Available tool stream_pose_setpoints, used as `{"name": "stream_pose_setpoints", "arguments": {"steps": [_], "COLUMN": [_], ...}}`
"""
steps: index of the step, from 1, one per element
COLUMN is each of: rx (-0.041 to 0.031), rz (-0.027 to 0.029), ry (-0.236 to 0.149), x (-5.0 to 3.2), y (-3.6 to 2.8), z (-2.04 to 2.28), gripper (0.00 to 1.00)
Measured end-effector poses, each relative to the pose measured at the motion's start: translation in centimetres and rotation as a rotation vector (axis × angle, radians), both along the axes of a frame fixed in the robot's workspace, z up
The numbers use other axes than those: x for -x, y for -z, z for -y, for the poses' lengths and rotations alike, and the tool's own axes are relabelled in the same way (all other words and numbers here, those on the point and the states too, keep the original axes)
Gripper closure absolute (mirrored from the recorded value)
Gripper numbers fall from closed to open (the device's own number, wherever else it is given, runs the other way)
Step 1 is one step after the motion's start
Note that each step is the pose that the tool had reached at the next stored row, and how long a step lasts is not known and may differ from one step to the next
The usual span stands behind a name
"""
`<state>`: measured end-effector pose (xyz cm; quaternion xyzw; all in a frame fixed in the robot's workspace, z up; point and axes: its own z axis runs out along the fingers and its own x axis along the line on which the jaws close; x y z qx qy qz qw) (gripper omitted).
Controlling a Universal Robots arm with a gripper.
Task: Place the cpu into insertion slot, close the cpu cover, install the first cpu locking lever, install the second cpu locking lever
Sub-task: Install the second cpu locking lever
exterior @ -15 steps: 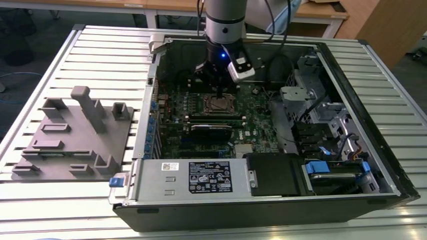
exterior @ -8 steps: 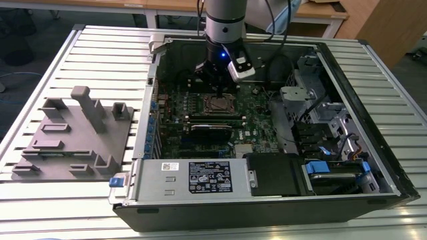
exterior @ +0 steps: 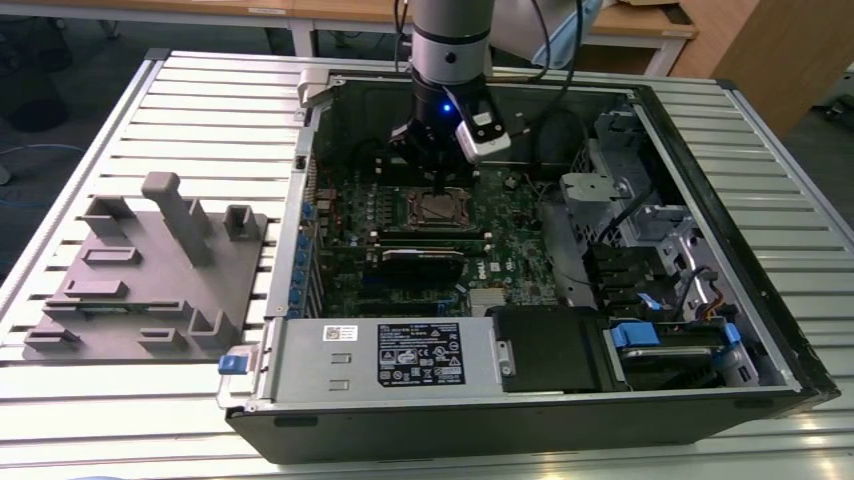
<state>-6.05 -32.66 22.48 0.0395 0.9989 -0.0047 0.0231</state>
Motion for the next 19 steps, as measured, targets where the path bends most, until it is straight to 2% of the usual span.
{"name": "stream_pose_setpoints", "arguments": {"steps": [19], "rx": [0.0001], "rz": [0.0000], "ry": [0.000], "x": [0.00], "y": [-0.31], "z": [0.00], "gripper": [0.90]}}
